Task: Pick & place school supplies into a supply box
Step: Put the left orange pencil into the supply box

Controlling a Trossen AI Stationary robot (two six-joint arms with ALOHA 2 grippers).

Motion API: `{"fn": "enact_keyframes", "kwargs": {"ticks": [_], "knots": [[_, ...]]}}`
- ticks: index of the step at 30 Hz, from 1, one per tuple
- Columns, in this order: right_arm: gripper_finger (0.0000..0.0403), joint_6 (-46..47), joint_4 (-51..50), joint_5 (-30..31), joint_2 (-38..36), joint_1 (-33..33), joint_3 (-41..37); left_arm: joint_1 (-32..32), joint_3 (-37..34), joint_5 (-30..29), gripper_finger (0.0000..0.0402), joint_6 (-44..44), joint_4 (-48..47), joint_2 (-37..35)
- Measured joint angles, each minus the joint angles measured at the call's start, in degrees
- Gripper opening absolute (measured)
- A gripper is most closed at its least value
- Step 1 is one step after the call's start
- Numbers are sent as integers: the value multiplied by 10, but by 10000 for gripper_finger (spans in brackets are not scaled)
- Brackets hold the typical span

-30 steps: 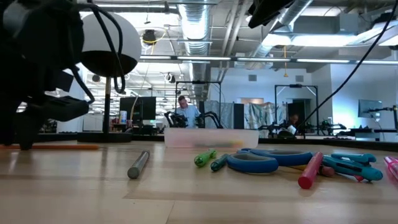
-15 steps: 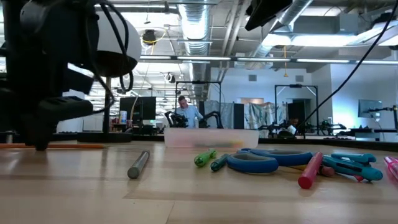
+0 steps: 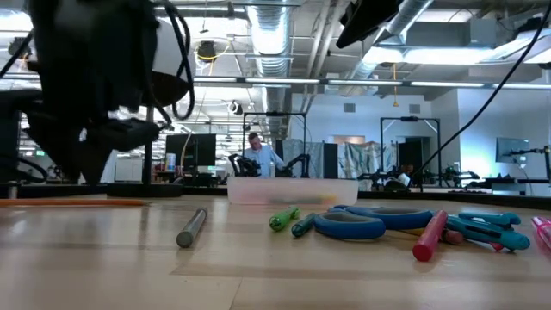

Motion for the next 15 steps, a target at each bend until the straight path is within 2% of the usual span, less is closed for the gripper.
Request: {"fn": "enact_keyframes", "kwargs": {"ticks": [6,15], "knots": [[72,0,8,0,0,0,0,61,-47,26,126,-7,104,-3],[72,9,-6,-1,0,1,0,85,-48,30,125,65,127,-3]]}}
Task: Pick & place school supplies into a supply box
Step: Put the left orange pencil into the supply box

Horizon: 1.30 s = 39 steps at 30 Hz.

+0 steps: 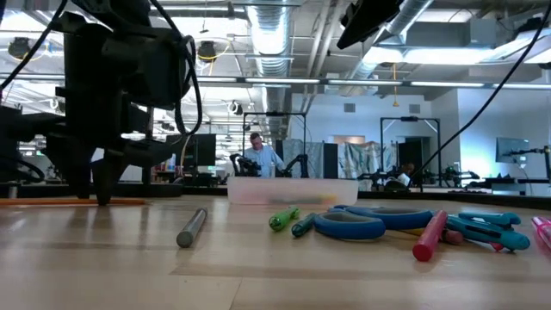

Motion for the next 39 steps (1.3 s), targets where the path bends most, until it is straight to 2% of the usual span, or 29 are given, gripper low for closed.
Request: {"fn": "enact_keyframes", "kwargs": {"ticks": [7,22,28,32,39], "knots": [[72,-3,2,0,0,0,0,-3,-1,8,125,117,27,0],[72,-9,2,1,0,0,0,-4,2,74,125,244,54,-1],[72,-9,2,1,0,0,0,-14,19,87,125,387,60,1],[72,-9,1,1,0,0,0,-21,34,109,125,450,69,3],[72,-9,-21,1,0,0,0,-28,38,180,126,503,113,3]]}}
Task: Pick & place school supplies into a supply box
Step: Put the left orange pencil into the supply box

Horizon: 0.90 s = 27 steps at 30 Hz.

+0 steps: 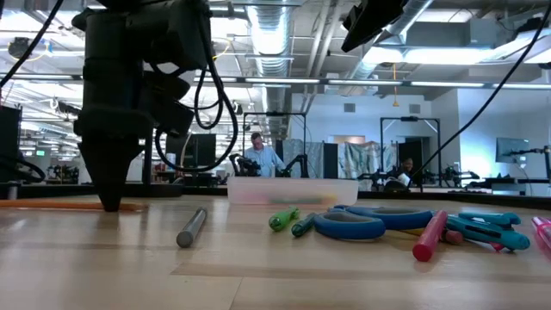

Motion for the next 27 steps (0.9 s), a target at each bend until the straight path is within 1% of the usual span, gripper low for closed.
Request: {"fn": "enact_keyframes", "kwargs": {"ticks": [5,8,11,14,15,17,20,24,27], "knots": [[72,0,-8,0,0,0,0,-24,7,12,126,-17,7,0],[72,0,-8,0,0,0,0,-44,17,40,126,-27,30,2],[72,-5,-8,0,0,0,0,-60,22,94,126,-39,91,4],[72,-11,-8,0,0,0,0,-76,23,119,126,-61,152,3],[72,-12,-8,0,0,0,0,-82,23,114,126,-70,172,3],[72,-15,-8,0,0,0,0,-94,23,78,126,-100,207,3],[72,-17,-8,0,0,0,0,-113,23,18,126,-165,216,2],[72,-17,-8,0,0,0,0,-142,23,-67,126,-306,188,1],[72,-21,-8,-2,0,0,0,-165,23,-108,126,-439,142,1]]}}
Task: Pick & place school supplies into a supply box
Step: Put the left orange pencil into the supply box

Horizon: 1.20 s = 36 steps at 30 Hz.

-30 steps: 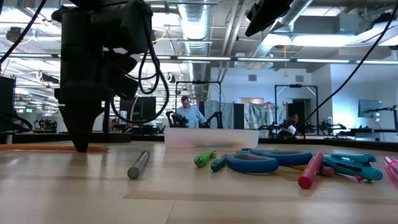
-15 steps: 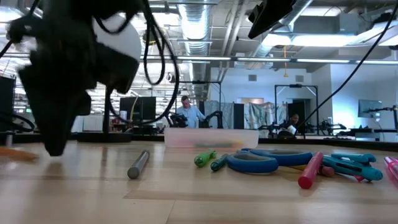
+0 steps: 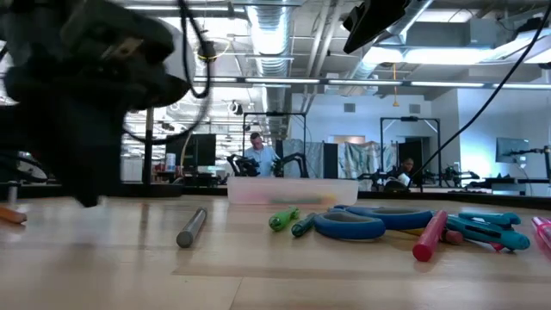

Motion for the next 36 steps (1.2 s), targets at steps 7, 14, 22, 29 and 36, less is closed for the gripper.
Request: {"fn": "enact_keyframes", "kwargs": {"ticks": [7,14,22,29,36], "knots": [[72,-3,-10,-13,0,0,0,-57,48,-38,125,-212,-167,0],[72,-9,-10,-13,0,0,0,-69,112,-6,125,-321,-426,-2],[72,-9,-4,-14,0,0,0,-15,65,114,133,-330,-444,-2],[72,-4,-8,-14,0,0,0,1,26,102,175,-357,-363,-2],[72,-4,-9,-14,0,0,0,-2,-7,109,222,-376,-311,-1]]}}
